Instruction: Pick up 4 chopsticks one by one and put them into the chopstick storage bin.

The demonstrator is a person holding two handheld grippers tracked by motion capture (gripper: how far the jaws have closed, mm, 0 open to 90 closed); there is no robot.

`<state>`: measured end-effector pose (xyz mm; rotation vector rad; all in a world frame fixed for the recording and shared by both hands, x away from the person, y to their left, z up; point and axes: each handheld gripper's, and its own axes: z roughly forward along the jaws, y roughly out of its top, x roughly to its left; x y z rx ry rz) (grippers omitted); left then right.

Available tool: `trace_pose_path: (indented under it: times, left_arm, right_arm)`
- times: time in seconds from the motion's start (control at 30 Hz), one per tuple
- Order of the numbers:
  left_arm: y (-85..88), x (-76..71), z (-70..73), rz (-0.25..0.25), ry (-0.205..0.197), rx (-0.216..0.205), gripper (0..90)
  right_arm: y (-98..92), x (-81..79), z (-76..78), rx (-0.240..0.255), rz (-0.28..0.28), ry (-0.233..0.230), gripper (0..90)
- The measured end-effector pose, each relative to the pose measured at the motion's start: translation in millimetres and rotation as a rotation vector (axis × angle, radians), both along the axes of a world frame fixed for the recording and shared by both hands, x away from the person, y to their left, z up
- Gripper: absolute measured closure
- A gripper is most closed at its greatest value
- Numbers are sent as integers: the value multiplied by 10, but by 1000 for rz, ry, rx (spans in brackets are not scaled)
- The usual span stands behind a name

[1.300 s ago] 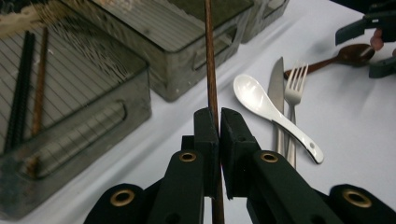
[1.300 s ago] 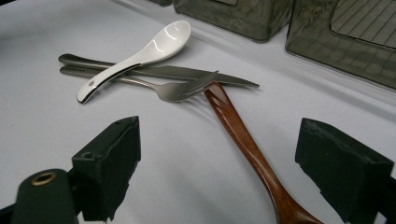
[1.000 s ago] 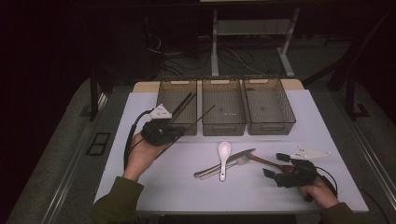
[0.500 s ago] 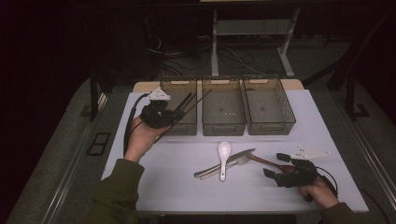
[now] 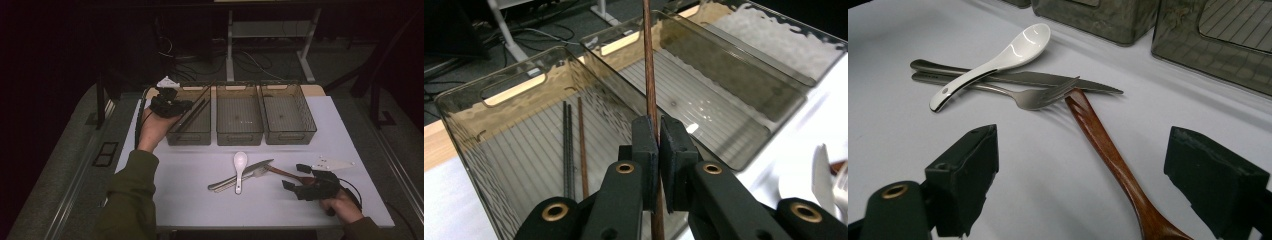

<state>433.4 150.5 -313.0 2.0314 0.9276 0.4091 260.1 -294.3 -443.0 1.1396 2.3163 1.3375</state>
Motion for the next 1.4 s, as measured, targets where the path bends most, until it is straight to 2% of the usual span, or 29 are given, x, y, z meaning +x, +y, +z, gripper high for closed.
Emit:
trace_pose_path:
  times: [0.17,0.3,0.57,0.7,0.83,0.97,1.0,1.13,1.23,1.27,1.4]
  left_arm:
    - [-18,140,-8,12,-8,26,848]
    - [-38,242,-37,36,-9,28,848]
    - [-56,411,-169,98,-5,12,847]
    - [-79,468,-251,116,-8,31,847]
    - [-88,528,-344,141,11,43,847]
    - [-95,574,-432,168,29,86,847]
    - [-95,585,-453,170,33,80,847]
    - [-101,609,-511,186,48,103,847]
    - [-109,626,-576,189,73,124,847]
    - [-104,630,-594,186,80,145,846]
    - [-108,646,-673,221,112,149,844]
  right_arm:
    - [0,0,-1,3,-2,-1,139]
    - [-4,-1,0,3,-2,-1,139]
    - [-13,-1,3,7,0,-3,139]
    - [-14,-1,4,8,1,-4,139]
    - [-16,-1,5,9,2,-4,139]
    - [-17,-5,9,8,3,-1,139]
    - [-18,-5,10,9,3,0,139]
    - [-22,-6,11,11,3,-1,139]
    - [-23,-7,11,11,4,-2,139]
    - [-23,-8,12,11,4,-3,139]
    - [-25,-8,13,11,5,-4,139]
